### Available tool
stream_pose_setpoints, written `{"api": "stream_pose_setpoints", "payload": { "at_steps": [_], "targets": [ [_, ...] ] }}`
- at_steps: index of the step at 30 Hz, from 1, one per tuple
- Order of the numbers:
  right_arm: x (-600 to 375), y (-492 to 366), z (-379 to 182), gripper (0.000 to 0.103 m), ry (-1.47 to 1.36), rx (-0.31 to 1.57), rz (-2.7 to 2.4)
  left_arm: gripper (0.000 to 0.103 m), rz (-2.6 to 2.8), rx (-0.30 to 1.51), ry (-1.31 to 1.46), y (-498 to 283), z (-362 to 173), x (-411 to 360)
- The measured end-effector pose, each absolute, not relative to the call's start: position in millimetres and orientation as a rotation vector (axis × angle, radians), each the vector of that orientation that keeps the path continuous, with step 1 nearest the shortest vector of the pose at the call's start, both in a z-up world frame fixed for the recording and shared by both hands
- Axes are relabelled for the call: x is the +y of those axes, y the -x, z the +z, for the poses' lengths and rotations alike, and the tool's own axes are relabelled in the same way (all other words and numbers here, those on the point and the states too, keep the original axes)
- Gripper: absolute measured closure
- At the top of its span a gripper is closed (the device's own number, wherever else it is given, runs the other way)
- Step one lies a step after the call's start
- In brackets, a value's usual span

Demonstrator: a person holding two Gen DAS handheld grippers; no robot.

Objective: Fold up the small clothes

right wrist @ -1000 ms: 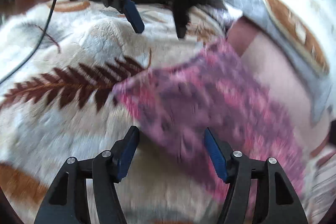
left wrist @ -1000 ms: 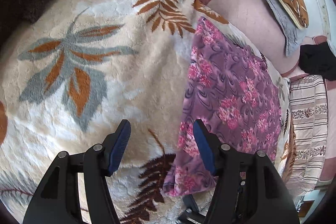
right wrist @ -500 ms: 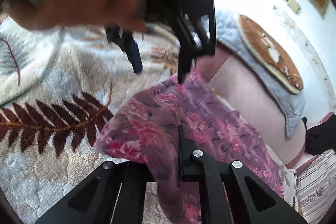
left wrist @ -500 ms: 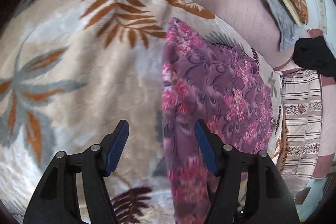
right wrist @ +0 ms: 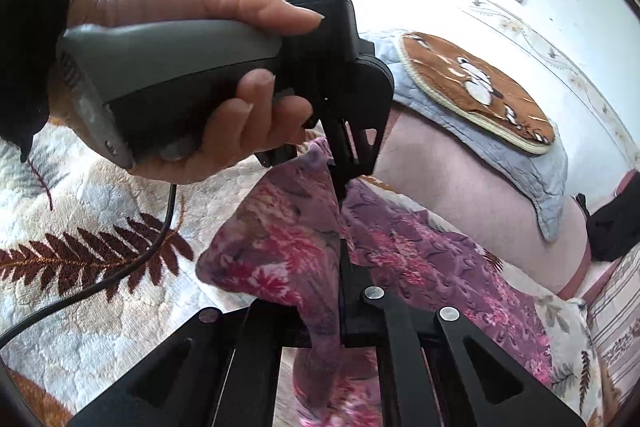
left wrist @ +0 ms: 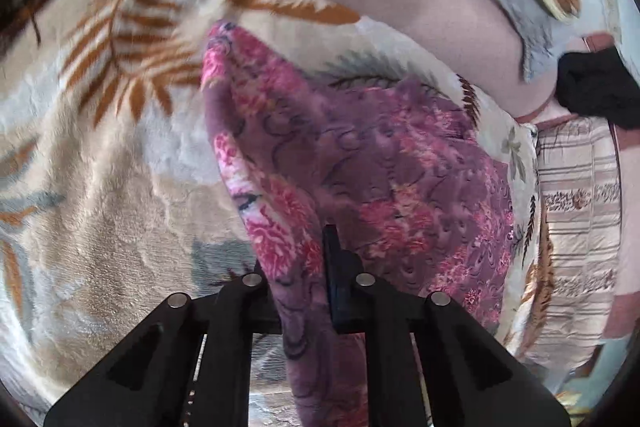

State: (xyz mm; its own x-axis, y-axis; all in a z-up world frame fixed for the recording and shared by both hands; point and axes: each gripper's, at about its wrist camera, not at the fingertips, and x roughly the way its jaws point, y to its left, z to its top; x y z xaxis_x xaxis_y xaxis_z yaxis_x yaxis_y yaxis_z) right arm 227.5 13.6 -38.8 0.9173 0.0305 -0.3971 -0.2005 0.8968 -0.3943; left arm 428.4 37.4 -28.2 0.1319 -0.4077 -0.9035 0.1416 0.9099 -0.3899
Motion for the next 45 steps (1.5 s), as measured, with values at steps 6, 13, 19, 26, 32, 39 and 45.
{"api": "stream_pose_setpoints", "payload": {
  "at_steps": [6, 13, 19, 26, 32, 39, 45],
  "targets": [
    [-32, -217, -22, 0.098, 0.288, 0.404, 0.090, 0.093, -0.430, 1.324, 0.149, -413, 7, -1],
    [-91, -194, -7, 0.098, 0.141, 0.404, 0.037, 0.093, -0.487, 1.260, 0.056, -392, 40, -65],
    [-149, -175, -2, 0.098, 0.025, 0.412, -0.014, 0.093, -0.541, 1.247, -0.011, -373, 51, -123],
    [-204, -155, -6, 0.098, -0.102, 0.418, -0.062, 0.093, -0.582, 1.262, -0.076, -358, 47, -189],
    [-250, -147, -21, 0.098, -0.230, 0.442, -0.096, 0.093, -0.605, 1.302, -0.129, -354, 29, -253],
    [-313, -161, -65, 0.098, -0.494, 0.580, -0.118, 0.080, -0.655, 1.294, -0.002, -359, 26, -258],
    [-350, -159, -96, 0.086, -0.747, 0.675, -0.094, 0.055, -0.547, 1.216, 0.080, -378, 35, -187]
  ]
}}
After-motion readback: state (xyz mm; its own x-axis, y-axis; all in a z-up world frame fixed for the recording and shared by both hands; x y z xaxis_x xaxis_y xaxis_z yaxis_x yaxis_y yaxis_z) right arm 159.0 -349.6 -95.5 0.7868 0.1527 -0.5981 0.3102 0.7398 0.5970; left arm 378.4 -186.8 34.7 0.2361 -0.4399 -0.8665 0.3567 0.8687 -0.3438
